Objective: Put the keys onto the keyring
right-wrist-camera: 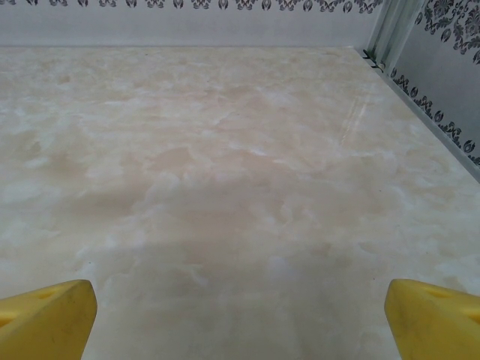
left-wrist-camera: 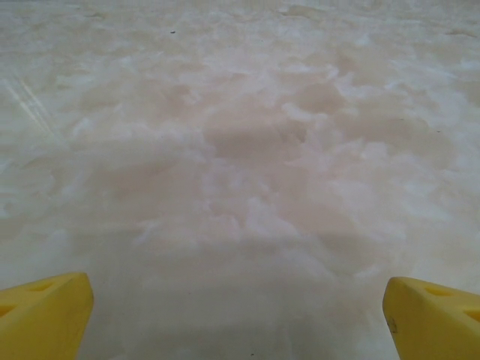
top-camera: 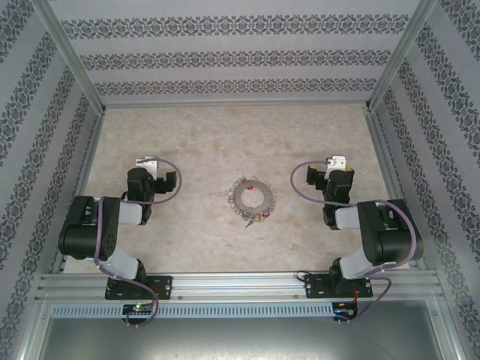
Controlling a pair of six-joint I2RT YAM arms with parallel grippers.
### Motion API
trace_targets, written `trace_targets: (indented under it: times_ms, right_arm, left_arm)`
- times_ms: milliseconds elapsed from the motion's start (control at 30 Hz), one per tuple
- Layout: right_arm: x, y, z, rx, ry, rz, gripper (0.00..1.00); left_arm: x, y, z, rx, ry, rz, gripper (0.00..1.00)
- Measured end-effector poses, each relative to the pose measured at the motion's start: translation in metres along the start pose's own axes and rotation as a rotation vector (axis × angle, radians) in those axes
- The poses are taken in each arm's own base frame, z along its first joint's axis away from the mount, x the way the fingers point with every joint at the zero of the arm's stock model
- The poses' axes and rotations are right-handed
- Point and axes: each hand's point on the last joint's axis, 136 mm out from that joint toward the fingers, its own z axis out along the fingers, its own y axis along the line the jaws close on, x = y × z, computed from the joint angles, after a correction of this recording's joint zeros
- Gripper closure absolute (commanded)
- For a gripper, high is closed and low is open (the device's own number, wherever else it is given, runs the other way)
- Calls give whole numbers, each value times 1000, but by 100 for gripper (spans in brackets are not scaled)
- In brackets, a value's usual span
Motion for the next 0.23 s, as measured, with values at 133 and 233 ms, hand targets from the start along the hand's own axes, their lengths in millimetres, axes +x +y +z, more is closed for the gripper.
trace_targets:
  times_ms: [133,233]
  right_arm:
    - [-3,0,1,-1,-4,1,2]
    - [-10,1,4,-1,-20,4,2]
  left_arm:
    - [0,0,0,0,0,0,0]
    - [0,0,0,0,0,0,0]
